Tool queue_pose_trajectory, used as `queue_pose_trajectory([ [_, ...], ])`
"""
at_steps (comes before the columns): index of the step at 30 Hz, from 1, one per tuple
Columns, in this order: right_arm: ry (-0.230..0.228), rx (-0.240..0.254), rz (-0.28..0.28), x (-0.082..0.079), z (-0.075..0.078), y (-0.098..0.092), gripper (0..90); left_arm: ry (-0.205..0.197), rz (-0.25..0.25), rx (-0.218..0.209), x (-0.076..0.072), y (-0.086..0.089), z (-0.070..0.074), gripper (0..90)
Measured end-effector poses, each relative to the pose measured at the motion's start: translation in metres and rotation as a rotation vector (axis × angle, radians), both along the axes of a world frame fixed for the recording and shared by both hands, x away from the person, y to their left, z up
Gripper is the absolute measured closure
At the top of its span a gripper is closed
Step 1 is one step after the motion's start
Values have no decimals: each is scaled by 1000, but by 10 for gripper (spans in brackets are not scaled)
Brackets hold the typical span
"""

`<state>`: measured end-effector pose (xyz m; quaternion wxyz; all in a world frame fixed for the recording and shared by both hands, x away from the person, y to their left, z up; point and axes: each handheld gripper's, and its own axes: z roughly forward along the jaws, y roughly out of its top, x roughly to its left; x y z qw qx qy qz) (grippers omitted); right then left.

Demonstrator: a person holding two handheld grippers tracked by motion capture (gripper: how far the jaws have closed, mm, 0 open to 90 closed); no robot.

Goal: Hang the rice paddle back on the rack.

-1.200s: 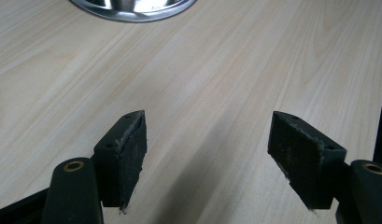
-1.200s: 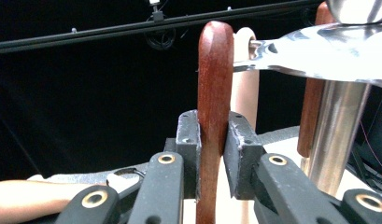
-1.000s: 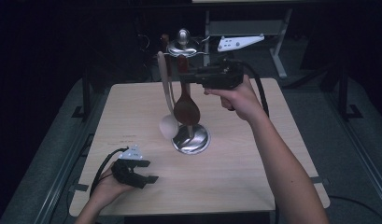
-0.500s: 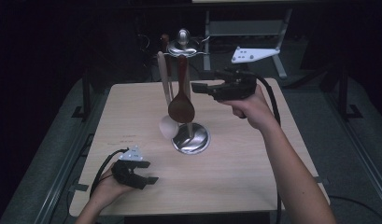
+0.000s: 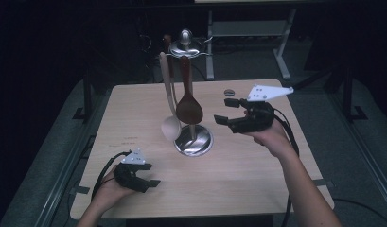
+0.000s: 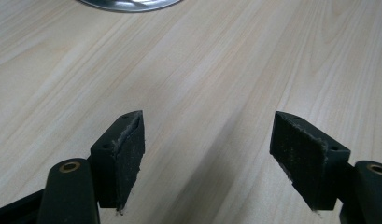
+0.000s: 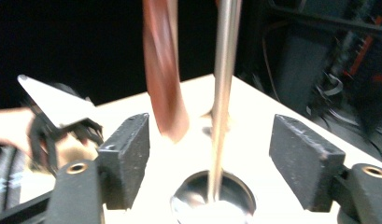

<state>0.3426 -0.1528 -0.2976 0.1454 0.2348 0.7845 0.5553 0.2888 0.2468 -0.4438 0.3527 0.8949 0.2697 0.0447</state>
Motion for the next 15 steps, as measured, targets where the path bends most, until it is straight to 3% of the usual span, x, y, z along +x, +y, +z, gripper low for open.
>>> queue_pose_trajectory([
  [10, 61, -82, -63, -18, -60, -20, 246, -10, 4, -4, 1, 0, -4, 256],
  [15, 120, -110, -78, -26, -90, -30, 232, -9, 19, -11, 1, 1, -5, 256],
])
